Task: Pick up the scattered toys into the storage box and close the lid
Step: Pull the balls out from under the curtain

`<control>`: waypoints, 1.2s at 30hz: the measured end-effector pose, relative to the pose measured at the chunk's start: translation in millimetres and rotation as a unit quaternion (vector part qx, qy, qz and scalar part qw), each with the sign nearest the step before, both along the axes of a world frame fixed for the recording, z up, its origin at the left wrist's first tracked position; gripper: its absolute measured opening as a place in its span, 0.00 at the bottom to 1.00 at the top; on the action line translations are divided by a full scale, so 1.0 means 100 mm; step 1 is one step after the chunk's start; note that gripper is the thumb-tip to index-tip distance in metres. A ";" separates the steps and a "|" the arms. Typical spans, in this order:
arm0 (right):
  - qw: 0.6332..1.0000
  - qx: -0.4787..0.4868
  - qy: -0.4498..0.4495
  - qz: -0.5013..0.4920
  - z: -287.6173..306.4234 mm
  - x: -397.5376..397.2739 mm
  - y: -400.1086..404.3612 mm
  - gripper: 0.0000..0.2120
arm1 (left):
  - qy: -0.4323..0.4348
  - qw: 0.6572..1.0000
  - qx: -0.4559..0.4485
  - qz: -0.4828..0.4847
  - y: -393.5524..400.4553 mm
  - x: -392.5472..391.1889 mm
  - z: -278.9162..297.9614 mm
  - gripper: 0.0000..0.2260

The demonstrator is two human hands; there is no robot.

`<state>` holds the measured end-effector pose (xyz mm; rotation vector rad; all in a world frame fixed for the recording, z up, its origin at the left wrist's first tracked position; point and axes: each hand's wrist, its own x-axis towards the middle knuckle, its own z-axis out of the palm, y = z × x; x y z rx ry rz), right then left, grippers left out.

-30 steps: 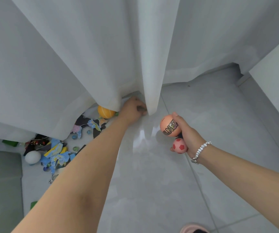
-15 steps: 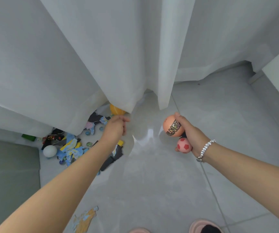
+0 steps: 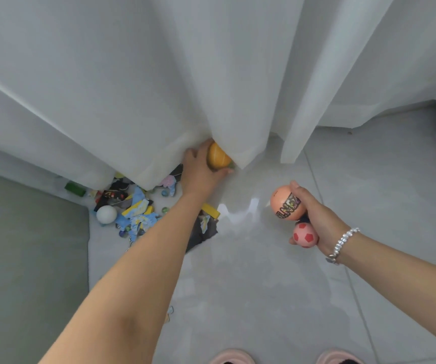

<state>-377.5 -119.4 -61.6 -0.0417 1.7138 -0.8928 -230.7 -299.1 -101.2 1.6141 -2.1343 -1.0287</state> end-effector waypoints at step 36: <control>0.928 -0.142 -0.135 0.317 2.64 2.28 -0.45 0.27 | 0.348 0.843 0.174 0.371 1.73 2.69 3.13 0.07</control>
